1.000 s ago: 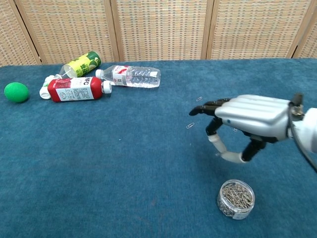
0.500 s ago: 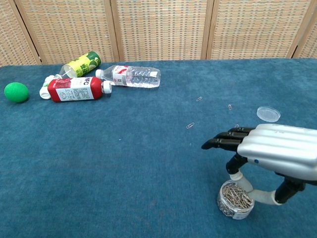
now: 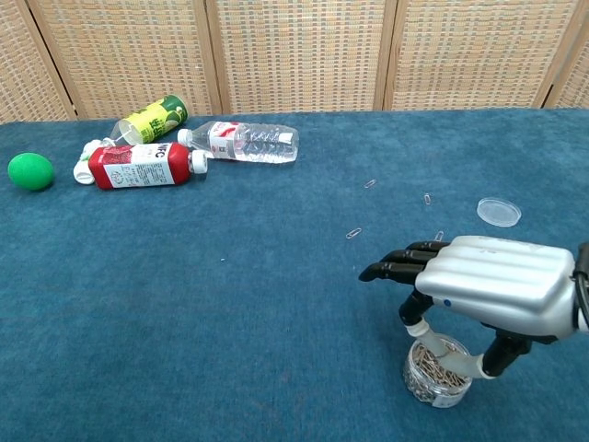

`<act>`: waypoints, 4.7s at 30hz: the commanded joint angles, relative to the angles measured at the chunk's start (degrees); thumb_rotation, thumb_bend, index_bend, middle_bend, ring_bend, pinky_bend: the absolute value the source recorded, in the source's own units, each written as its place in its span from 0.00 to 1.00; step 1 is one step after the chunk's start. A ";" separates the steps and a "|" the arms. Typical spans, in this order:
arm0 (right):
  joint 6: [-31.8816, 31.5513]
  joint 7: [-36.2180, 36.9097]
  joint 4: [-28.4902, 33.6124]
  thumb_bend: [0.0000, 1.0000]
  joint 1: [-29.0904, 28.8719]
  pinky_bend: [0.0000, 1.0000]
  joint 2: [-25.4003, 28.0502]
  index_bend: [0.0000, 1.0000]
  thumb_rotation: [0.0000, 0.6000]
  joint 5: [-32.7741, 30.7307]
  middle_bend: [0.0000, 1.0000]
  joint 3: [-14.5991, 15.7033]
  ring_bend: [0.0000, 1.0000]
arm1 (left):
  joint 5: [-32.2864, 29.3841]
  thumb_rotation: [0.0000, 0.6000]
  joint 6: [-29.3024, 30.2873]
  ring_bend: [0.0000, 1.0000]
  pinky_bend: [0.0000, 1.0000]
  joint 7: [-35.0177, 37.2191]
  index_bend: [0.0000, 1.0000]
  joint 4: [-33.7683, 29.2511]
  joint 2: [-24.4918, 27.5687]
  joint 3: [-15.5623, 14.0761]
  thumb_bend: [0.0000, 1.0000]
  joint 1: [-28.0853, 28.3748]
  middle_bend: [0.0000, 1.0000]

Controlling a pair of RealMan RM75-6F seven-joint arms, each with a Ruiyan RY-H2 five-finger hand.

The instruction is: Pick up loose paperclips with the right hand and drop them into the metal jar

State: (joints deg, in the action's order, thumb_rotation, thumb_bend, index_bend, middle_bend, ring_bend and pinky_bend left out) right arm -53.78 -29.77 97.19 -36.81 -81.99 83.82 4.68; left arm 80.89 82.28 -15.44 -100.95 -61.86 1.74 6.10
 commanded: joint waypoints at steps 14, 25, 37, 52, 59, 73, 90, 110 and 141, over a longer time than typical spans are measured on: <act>0.33 -2.62 3.12 0.38 0.05 0.08 1.67 0.47 1.00 -1.88 0.05 -1.13 0.00 | 0.09 1.00 0.18 0.00 0.00 0.19 0.00 -0.12 0.16 0.00 0.00 -0.14 0.00; 0.35 -2.77 3.58 0.38 0.32 0.08 2.14 0.47 1.00 -1.46 0.05 -0.97 0.00 | 0.00 1.00 0.04 0.00 0.00 0.17 0.00 -0.13 0.20 0.03 0.00 -0.11 0.00; -1.65 1.24 2.40 0.38 -1.07 0.08 3.88 0.47 1.00 -7.53 0.05 -9.01 0.00 | -0.40 1.00 -0.20 0.00 0.00 0.08 0.00 0.09 0.07 0.22 0.00 0.03 0.00; 3.39 3.21 -16.40 0.30 -6.78 0.08 -4.25 0.30 1.00 -20.65 0.00 -15.59 0.00 | -2.99 1.00 -2.06 0.00 0.00 0.19 0.00 0.81 -0.28 1.11 0.00 0.93 0.00; 6.05 2.81 -21.47 0.43 -8.68 0.08 -7.04 0.31 1.00 -23.17 0.00 -15.14 0.00 | -3.93 1.00 -2.59 0.00 0.00 0.23 0.00 1.04 -0.37 1.29 0.00 1.15 0.00; 7.57 -2.28 -26.46 0.80 -10.16 0.08 -9.98 0.41 1.00 -27.55 0.00 -12.87 0.00 | -3.97 1.00 -2.57 0.00 0.00 0.39 0.00 1.08 -0.29 1.19 0.00 1.21 0.00; 8.37 -3.34 -30.29 0.81 -10.28 0.09 -11.82 0.46 1.00 -30.25 0.00 -11.67 0.00 | -4.33 1.00 -2.56 0.00 0.00 -0.23 0.00 1.24 -0.67 1.18 0.00 1.36 0.00; 2.47 -3.88 -21.47 0.44 -8.02 0.10 -6.66 0.50 1.00 -29.78 0.00 -11.11 0.00 | -3.32 1.00 -1.76 0.00 0.00 -0.65 0.00 0.73 -0.67 0.76 0.00 1.13 0.00; 5.02 3.43 -25.02 0.30 -8.27 0.10 -11.44 0.50 1.00 -36.05 0.00 -15.13 0.00 | -3.19 1.00 -1.84 0.00 0.00 0.28 0.00 0.78 -0.27 0.78 0.00 1.11 0.00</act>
State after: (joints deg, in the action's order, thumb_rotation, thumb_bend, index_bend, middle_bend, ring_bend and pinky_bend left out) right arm -48.79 -26.30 72.24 -45.03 -93.35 47.84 -10.45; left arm 77.70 80.44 -15.16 -100.19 -62.12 2.52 7.21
